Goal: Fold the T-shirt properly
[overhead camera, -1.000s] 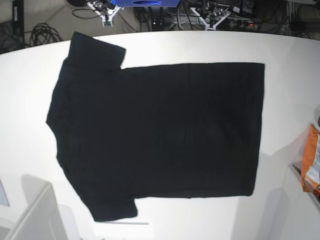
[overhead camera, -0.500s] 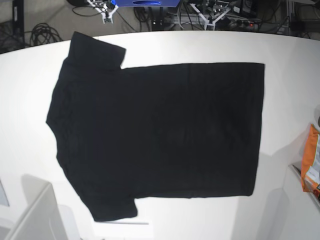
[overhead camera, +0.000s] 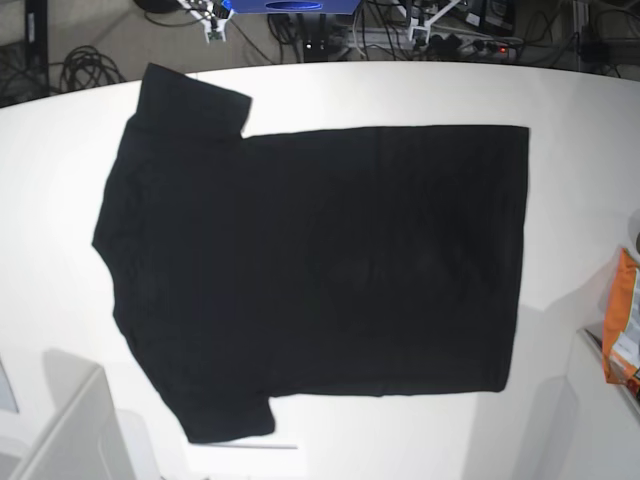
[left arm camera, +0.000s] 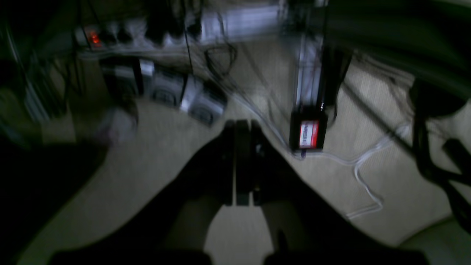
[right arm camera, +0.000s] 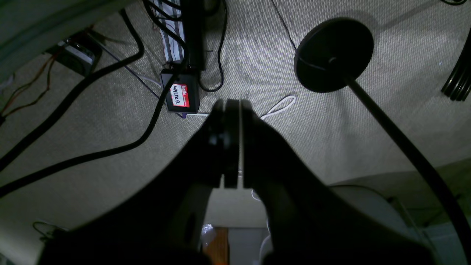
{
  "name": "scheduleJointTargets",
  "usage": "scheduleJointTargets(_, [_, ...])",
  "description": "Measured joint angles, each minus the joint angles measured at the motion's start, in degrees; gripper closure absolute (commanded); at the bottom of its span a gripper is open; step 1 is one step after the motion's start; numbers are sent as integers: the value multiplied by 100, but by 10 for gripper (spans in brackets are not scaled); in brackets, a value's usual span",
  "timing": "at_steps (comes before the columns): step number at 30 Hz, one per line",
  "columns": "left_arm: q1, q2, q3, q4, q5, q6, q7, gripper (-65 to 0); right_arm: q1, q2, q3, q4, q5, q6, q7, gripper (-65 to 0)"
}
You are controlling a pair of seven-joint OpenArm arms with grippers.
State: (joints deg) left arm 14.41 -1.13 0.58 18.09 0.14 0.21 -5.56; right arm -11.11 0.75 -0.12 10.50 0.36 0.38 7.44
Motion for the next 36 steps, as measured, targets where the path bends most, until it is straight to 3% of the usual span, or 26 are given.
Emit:
scheduleJointTargets(9, [710,-140,20,621,22,-15,-120,0,-1582,271,31,2188,22,-39,-103,0])
scheduleJointTargets(19, [2673,-551,-42,3759,-37,-13,-66,0,-2739,205,1410,4210,17,-35,-120,0])
scheduleJointTargets(25, [3206,-734,-61,4957,-42,-17,-131,0,-3250,-133,1849,5182,22,28,-181,0])
scheduleJointTargets(36, [4127,-754,-997,7031,-20,0,-79,0,-3550,-568,2756,7694,44,7,-1757,0])
